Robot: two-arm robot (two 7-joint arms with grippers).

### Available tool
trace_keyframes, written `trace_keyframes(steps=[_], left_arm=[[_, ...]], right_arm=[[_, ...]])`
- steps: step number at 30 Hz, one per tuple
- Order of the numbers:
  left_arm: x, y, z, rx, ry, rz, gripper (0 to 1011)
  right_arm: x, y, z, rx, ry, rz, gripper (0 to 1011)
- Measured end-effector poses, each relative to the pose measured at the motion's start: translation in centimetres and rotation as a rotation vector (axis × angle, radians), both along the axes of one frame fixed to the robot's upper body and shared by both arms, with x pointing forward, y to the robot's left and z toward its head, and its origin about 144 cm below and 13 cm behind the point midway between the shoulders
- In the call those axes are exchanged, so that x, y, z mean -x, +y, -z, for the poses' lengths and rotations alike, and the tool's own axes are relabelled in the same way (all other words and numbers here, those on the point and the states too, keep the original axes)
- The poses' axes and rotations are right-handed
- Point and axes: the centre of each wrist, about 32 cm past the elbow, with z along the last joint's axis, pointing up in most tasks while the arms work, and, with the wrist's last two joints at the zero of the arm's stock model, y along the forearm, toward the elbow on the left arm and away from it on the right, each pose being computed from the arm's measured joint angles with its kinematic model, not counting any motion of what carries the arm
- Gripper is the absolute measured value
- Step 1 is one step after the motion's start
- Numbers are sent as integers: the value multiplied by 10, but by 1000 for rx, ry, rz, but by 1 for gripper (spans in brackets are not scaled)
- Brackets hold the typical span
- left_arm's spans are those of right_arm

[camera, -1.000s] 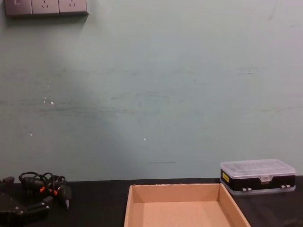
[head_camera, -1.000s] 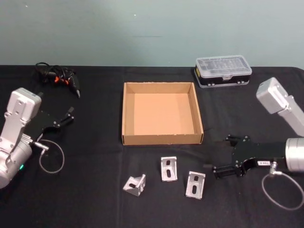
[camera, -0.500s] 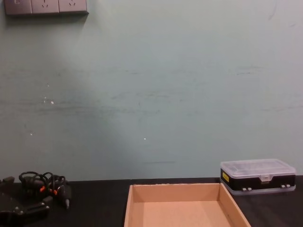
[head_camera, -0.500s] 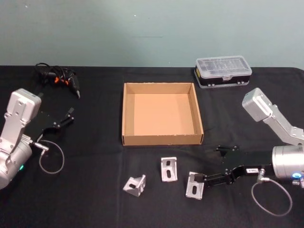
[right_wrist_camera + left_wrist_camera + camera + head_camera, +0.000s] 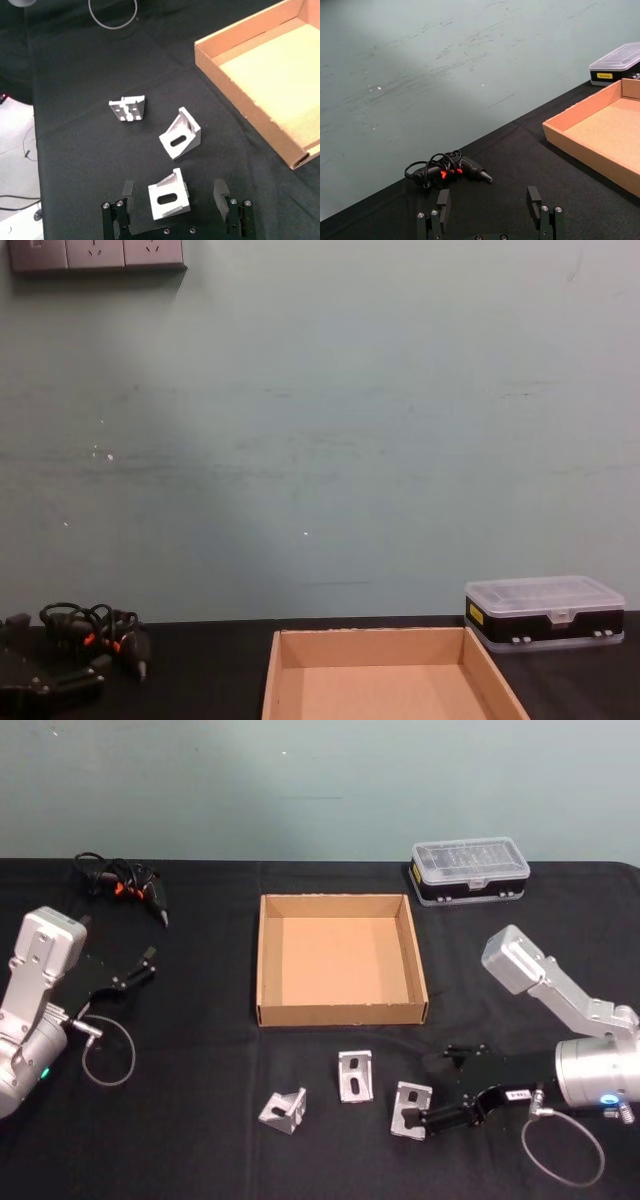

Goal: Use one hand to pick up the angle iron from the table and place it into the box.

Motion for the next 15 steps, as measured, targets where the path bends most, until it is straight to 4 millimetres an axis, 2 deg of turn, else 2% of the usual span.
trace_keyframes(steps=[15], left_arm=[[0, 0, 0, 0, 0, 0, 1000]], right_arm=[[-3, 6, 11, 22, 3, -8, 1000]])
